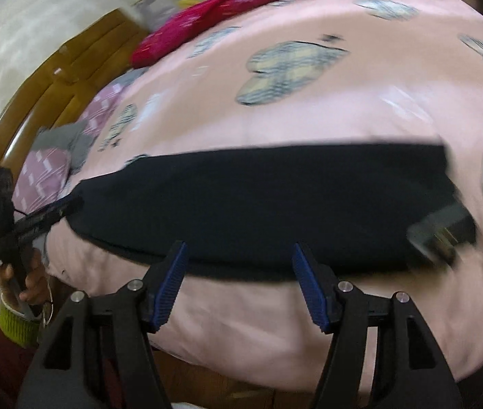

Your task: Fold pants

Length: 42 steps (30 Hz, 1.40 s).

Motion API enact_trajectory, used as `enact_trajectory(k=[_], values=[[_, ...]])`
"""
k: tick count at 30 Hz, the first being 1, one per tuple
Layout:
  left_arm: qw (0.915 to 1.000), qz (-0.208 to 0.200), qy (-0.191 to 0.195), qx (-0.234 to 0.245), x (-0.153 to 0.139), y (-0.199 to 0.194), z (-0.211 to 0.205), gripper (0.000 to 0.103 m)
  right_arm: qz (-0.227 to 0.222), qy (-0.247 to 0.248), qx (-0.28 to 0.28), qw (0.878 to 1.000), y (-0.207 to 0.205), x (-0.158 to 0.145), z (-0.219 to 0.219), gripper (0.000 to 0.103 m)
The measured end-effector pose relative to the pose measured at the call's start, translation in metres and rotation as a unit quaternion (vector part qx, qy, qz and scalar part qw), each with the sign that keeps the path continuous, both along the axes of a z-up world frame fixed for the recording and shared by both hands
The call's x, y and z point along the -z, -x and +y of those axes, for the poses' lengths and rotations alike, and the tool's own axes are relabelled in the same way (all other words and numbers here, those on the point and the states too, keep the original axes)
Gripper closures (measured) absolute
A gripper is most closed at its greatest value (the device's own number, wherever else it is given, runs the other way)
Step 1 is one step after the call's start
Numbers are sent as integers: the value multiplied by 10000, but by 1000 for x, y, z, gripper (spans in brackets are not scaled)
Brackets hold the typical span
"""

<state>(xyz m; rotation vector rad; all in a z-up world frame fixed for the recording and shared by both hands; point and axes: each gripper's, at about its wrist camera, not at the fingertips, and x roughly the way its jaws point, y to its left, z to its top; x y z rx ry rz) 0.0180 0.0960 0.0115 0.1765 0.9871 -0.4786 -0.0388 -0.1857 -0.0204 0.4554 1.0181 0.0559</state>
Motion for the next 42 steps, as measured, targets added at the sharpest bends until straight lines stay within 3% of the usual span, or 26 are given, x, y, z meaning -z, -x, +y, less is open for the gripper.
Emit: enact_trajectory(k=[5, 7, 12, 15, 16, 17, 18, 20, 26, 28, 30, 31, 33, 35, 38, 42], values=[[9917, 102, -523, 1171, 23, 22, -57, 48, 70, -115, 540, 9984, 24, 12, -32, 38], [9878, 162, -709, 1376, 32, 22, -62, 48, 30, -192, 695, 9974, 25, 14, -40, 39], [9788, 336, -1103, 1691, 56, 16, -60, 61, 62, -251, 1032, 9943, 18, 24, -56, 42], [9762, 332, -1228, 1756, 65, 14, -55, 71, 48, -445, 1188, 9919, 17, 30, -64, 52], [9760, 303, -1217, 1780, 64, 15, -53, 80, 36, -417, 1253, 9912, 16, 31, -66, 64], [9758, 291, -1208, 1798, 62, 15, -53, 87, 22, -400, 1288, 9909, 16, 31, -67, 83], [9759, 305, -1183, 1809, 61, 14, -52, 90, 27, -403, 1293, 9908, 18, 30, -68, 93], [9759, 307, -1106, 1858, 56, 16, -51, 96, -31, -495, 1257, 9908, 23, 25, -71, 97], [9717, 606, -922, 2087, 61, 31, -44, 97, -106, -271, 1125, 9932, 35, 17, -72, 97], [9700, 665, -1040, 2094, 65, 32, -46, 96, 23, -315, 1159, 9928, 32, 27, -75, 95], [9703, 672, -924, 2132, 55, 34, -49, 96, 132, -390, 1192, 9920, 32, 28, -75, 93], [9706, 630, -851, 2163, 49, 33, -51, 90, 196, -388, 1187, 9920, 34, 26, -75, 89], [9705, 484, -714, 2253, 33, 30, -62, 87, 148, -326, 1234, 9917, 41, 19, -76, 75], [9699, 383, -620, 2324, 19, 19, -82, 76, 10, -313, 1390, 9898, 53, 13, -81, 38], [9683, 380, -464, 2425, 11, 1, -115, 63, -213, -355, 1485, 9881, 62, 12, -81, 35], [9577, 612, -287, 2796, 11, -24, -183, 59, -170, -604, 1536, 9861, 60, 28, -84, 35]])
